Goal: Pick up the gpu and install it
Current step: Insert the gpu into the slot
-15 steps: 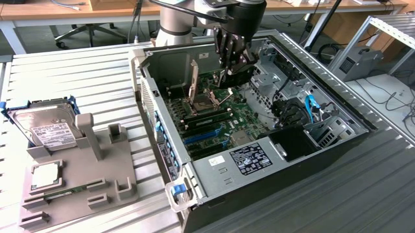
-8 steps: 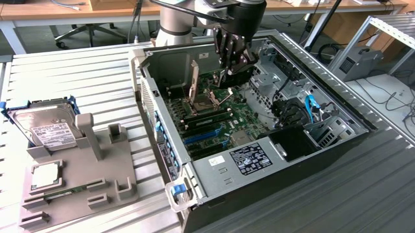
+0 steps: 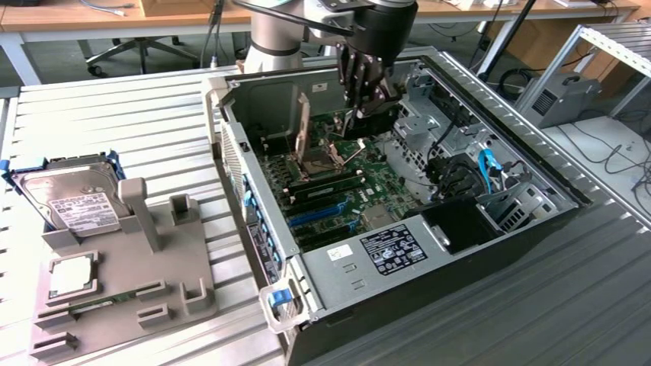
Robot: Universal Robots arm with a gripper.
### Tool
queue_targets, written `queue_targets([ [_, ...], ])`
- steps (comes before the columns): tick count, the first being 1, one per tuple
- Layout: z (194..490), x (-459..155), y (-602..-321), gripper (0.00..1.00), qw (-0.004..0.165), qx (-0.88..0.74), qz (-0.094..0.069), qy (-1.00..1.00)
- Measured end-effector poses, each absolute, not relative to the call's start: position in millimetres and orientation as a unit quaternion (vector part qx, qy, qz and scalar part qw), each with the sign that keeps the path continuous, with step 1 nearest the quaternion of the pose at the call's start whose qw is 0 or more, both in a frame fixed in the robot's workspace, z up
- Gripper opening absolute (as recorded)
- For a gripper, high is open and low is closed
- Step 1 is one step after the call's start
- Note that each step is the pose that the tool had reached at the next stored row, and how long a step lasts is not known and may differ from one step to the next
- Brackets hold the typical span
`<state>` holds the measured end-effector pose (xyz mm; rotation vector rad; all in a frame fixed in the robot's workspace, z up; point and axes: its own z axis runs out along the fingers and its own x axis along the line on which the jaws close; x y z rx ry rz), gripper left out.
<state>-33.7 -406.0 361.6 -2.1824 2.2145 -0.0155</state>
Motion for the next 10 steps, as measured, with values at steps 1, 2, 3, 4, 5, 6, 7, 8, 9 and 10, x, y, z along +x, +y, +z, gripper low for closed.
queue_targets([
  [1,361.4,-33.7,-406.0,0.26,0.016,-0.697,-0.005,0.717],
  [2,361.3,-33.7,-406.0,0.26,0.016,-0.691,-0.005,0.722],
  [3,361.2,-33.7,-406.0,0.26,0.016,-0.685,-0.005,0.728],
  [4,361.1,-33.7,-406.0,0.26,0.016,-0.681,-0.005,0.732],
  [5,361.1,-33.8,-406.0,0.26,0.017,-0.677,-0.005,0.736],
  [6,361.0,-33.8,-406.0,0.26,0.018,-0.673,-0.004,0.740],
  [7,360.9,-33.8,-406.0,0.26,0.018,-0.669,-0.004,0.743],
  [8,360.9,-33.7,-406.0,0.26,0.018,-0.665,-0.003,0.746],
  [9,361.0,-33.7,-406.0,0.26,0.018,-0.665,-0.003,0.747],
  [10,361.0,-33.7,-406.0,0.26,0.019,-0.665,-0.003,0.747],
])
